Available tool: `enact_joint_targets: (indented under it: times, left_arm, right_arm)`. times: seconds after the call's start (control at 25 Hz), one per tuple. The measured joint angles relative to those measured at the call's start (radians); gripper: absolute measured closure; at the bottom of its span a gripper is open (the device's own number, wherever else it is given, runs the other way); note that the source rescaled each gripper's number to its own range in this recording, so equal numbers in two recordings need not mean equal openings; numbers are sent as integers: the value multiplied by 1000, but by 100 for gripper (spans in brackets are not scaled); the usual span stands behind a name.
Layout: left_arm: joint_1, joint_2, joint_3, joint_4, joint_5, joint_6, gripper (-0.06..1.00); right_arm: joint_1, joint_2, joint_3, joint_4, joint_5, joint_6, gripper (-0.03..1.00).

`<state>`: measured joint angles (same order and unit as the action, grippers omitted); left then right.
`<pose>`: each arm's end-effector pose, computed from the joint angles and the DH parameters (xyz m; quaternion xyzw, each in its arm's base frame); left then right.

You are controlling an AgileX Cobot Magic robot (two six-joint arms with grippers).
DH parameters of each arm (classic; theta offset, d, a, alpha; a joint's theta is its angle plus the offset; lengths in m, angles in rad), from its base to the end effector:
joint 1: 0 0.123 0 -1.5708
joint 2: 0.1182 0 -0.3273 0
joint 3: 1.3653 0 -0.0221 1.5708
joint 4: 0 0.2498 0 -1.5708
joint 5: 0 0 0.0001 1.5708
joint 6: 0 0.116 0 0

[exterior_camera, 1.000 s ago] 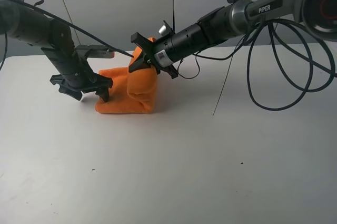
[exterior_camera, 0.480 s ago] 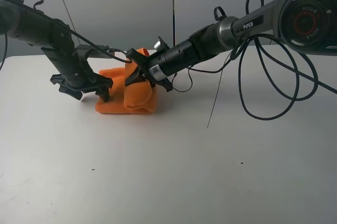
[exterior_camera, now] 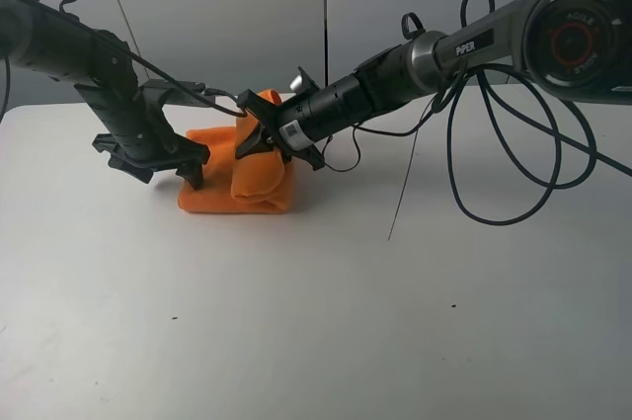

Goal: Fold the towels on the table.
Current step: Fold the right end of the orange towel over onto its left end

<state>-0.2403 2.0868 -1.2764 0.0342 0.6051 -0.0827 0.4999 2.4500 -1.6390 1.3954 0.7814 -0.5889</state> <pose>0.4120 -0.0986 0.1253 0.0909 0.9884 -0.0082 0.1212 0.4257 0.3242 0.0865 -0.0194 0.8836 0.4656 0.0459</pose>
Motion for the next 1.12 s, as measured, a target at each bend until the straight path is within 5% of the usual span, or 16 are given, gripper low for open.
enact_joint_targets:
  times: [0.68, 0.8, 0.96, 1.12]
  left_arm:
    - [100, -383, -23, 65, 68, -48, -5]
    - [100, -439, -64, 65, 109, -48, -5]
    - [100, -478, -134, 63, 180, -48, -5]
    - [100, -484, -193, 63, 241, -47, -5]
  right_arm:
    - [0, 0, 0, 11, -17, -11, 89]
    - [0, 4, 0, 45, 19, -52, 66]
    - [0, 7, -20, 100, 116, -110, 7]
    - [8, -21, -43, 105, 138, -121, -3]
